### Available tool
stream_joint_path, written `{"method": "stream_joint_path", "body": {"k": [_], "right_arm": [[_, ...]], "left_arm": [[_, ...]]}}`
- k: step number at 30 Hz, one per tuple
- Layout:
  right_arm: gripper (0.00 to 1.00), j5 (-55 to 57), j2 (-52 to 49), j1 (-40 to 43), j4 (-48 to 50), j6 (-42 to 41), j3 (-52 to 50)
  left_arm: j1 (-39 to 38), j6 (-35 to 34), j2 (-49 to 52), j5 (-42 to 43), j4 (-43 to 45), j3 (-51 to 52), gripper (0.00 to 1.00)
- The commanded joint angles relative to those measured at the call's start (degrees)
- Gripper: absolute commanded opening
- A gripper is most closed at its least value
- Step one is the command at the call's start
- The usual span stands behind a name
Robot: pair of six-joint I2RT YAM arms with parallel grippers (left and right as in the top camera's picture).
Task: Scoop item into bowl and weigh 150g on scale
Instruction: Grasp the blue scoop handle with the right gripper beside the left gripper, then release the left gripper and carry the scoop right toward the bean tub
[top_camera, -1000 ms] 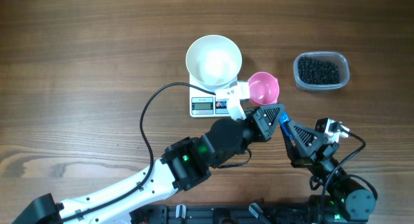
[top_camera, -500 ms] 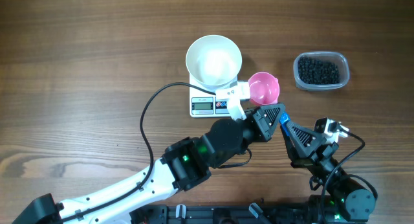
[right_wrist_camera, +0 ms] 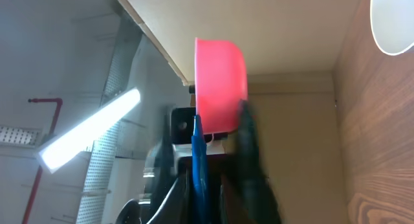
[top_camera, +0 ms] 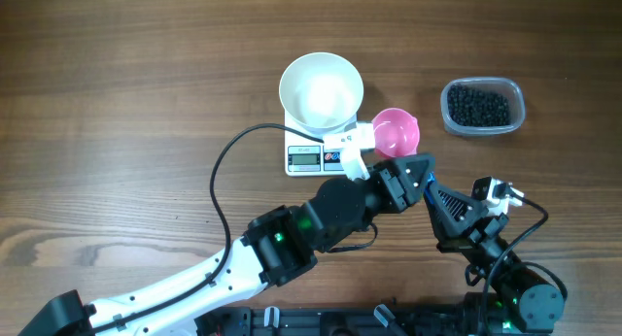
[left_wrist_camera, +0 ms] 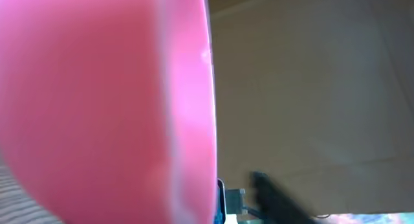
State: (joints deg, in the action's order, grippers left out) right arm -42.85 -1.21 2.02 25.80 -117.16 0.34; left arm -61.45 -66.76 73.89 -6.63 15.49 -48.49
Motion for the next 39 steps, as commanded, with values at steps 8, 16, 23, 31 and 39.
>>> {"method": "stream_joint_path", "body": {"k": [8, 16, 23, 31, 39], "right_arm": [[0.04, 4.6, 0.3, -0.2, -3.1, 6.4, 0.0], [0.05, 9.1, 0.3, -0.2, -4.9, 22.8, 0.1], [0.04, 14.3, 0.3, -0.2, -21.0, 35.6, 6.6], [0.05, 22.8, -5.7, -0.2, -43.8, 53.5, 23.4], [0.05, 22.5, -22.8, -0.2, -59.0, 71.0, 42.9]], "left_arm": [[-0.2, 0.3, 0.0, -0.9, -0.3, 0.2, 0.9], [0.6, 0.7, -0.1, -0.9, -5.6, 0.2, 0.89], [2.0, 13.5, -2.6, 4.7, -7.7, 0.2, 0.82], [7.0, 17.1, -10.9, 2.1, -26.0, 0.2, 0.95], [16.6, 17.5, -19.2, 2.1, -46.3, -1.5, 0.95]]}}
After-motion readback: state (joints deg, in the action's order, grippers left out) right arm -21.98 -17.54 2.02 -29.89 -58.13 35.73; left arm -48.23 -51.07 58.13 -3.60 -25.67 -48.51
